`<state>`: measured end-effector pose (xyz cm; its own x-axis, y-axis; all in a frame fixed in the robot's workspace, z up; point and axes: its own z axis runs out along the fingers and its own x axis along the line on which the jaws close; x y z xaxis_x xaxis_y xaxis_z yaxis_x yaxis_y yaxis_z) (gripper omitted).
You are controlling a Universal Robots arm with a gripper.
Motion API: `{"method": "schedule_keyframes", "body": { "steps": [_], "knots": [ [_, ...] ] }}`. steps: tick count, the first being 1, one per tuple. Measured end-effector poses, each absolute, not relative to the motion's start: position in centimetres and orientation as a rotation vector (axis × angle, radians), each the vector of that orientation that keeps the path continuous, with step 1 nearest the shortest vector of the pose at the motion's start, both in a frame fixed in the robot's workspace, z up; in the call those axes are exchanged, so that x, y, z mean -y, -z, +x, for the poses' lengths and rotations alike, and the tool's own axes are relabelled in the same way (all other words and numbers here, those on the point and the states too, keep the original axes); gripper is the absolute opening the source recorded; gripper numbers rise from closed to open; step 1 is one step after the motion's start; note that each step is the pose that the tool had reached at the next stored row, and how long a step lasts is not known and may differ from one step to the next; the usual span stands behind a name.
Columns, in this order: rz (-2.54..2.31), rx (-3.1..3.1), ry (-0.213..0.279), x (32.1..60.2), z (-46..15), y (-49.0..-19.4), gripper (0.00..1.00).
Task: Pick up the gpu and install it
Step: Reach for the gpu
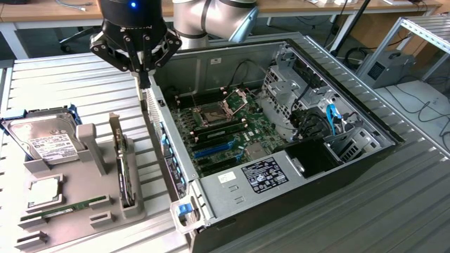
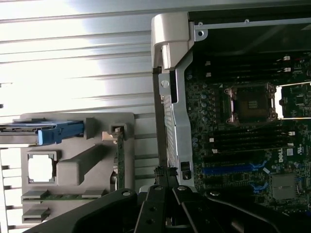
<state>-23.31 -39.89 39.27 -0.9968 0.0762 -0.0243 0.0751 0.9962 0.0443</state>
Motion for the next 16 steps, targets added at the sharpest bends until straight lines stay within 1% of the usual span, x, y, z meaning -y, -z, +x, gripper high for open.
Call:
{"method": "schedule_keyframes", "body": {
  "steps": [16],
  "knots": [
    [0.118,-3.113,-0.068,39.89,-23.73,-39.26,0.11]
  ]
}}
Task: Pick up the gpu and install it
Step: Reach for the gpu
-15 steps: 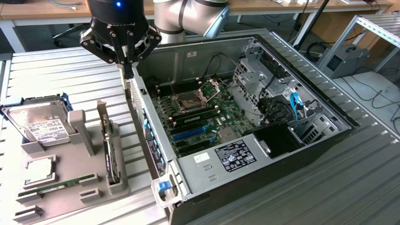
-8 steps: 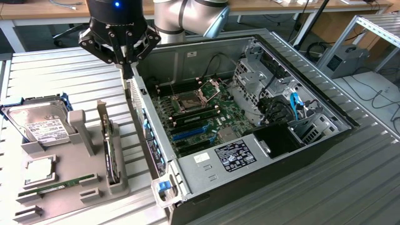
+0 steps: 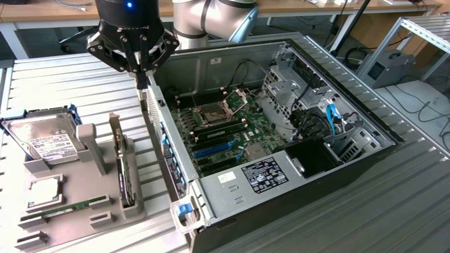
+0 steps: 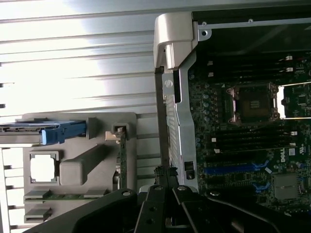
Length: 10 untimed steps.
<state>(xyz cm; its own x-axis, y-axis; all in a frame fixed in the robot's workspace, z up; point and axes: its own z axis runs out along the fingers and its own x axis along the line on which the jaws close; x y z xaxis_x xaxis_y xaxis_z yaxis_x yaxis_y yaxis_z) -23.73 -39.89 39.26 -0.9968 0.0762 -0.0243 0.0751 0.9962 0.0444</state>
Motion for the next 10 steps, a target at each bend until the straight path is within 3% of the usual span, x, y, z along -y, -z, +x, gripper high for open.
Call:
{"method": "schedule_keyframes", "body": {
  "steps": [10],
  "knots": [
    [0.118,-3.113,-0.068,39.89,-24.06,-39.26,0.11]
  ]
}}
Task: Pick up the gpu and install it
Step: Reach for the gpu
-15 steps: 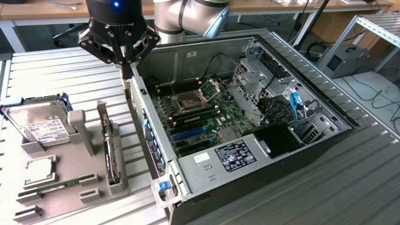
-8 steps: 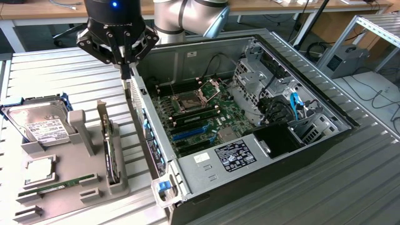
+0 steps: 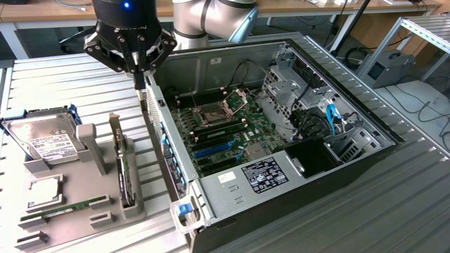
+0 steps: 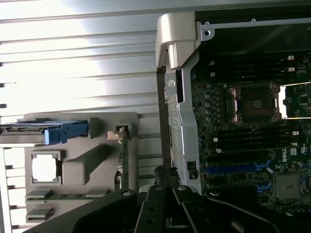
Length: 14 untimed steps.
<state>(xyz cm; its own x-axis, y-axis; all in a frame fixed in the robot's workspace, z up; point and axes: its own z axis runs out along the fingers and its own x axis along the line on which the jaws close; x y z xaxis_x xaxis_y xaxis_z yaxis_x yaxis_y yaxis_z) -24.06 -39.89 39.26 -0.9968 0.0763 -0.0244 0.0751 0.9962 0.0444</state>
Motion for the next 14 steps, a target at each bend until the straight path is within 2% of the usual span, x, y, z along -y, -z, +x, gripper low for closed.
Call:
{"method": "schedule_keyframes", "body": {
  "steps": [14],
  "knots": [
    [0.118,-3.113,-0.068,40.5,-26.3,-39.2,0.11]
  ]
}}
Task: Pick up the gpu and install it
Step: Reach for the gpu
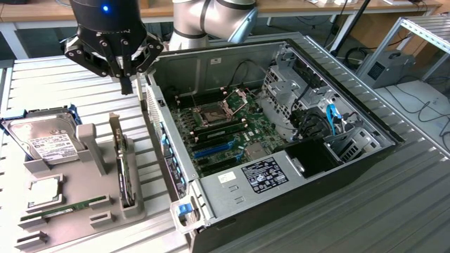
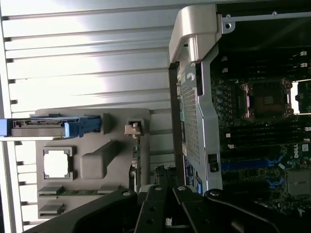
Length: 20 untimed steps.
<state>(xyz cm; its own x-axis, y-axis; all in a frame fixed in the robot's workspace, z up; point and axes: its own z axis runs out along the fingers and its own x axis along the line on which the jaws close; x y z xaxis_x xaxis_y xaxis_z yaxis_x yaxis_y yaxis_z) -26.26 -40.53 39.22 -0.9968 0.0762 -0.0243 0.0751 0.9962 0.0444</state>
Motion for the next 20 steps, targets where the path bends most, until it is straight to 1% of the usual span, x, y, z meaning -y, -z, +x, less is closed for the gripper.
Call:
{"method": "schedule_keyframes", "body": {
  "steps": [20],
  "knots": [
    [0.118,-3.113,-0.068,41.49,-26.26,-39.12,0.11]
  ]
}}
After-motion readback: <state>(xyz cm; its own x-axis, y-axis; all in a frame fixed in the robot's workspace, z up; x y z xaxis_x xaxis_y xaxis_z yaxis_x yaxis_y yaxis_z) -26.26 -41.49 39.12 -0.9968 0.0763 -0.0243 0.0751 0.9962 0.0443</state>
